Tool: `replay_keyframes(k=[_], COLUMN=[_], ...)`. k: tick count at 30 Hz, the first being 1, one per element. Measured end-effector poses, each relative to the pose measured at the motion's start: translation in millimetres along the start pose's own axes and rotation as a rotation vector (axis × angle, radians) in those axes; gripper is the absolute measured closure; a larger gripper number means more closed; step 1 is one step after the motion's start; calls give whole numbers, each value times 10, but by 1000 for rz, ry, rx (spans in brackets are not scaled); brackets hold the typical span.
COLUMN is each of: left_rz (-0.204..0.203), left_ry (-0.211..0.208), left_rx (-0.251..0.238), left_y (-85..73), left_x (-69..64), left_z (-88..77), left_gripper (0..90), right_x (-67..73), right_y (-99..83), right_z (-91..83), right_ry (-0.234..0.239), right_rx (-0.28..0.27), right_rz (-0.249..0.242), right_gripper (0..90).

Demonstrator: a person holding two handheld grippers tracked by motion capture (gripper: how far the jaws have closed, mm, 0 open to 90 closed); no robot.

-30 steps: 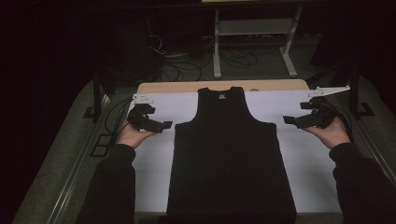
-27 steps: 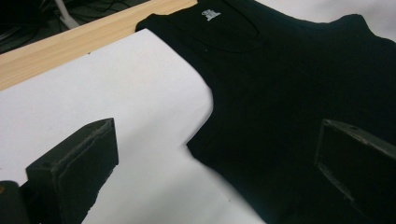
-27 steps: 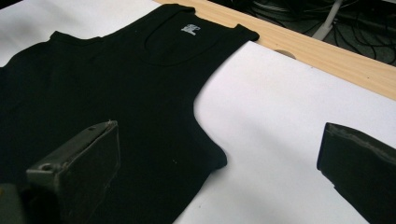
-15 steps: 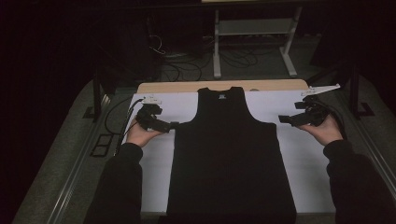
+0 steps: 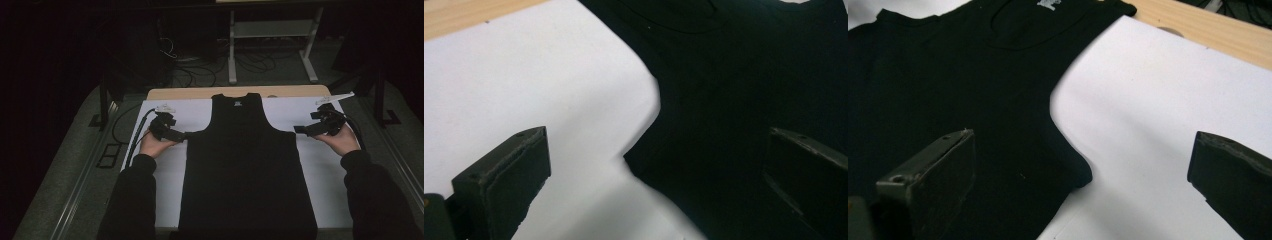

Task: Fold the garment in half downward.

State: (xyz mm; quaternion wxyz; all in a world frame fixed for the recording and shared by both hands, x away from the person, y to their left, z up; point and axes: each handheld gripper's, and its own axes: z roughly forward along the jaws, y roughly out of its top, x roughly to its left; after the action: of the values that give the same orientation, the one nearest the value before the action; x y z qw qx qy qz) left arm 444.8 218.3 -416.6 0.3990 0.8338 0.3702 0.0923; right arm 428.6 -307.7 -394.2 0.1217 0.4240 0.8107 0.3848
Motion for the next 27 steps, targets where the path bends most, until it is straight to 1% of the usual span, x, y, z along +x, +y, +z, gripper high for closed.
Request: replay_keyframes(k=[2,3,6,8,10,14,16,18,20,23,24,27], left_rz=[24,25,15,0,2,-15,-18,-35,-43,-51,-46,-46], left_ry=[2,-1,-11,-19,-20,-26,-27,-35,-49,-47,-47,-51], left_rx=[26,27,32,40,62,65,70,67,70,84,88,86], left_y=[-8,-11,-29,-48,-63,-82,-89,-101,-110,-127,-133,-140], left_x=[-2,-2,7,9,19,42,55,67,80,99,103,106], left_z=[43,57,107,149,176,201,212,230,241,273,279,283], left_gripper=[0,0,0,0,0,0,0,0,0,0,6,68], right_x=[-13,-22,-46,-58,-72,-64,-55,-44,-43,-53,-54,-43], right_y=[-11,-19,-37,-49,-63,-94,-104,-110,-117,-129,-134,-147], right_z=[32,53,103,146,195,285,317,341,351,358,361,375], right_ry=[0,1,1,-2,11,21,34,43,51,79,87,92], right_rx=[11,18,28,40,55,86,97,105,104,96,91,101], right_rz=[5,8,13,22,31,32,25,22,18,28,29,23], right_gripper=[0,0,0,0,0,0,25,44,77,130,134,163])
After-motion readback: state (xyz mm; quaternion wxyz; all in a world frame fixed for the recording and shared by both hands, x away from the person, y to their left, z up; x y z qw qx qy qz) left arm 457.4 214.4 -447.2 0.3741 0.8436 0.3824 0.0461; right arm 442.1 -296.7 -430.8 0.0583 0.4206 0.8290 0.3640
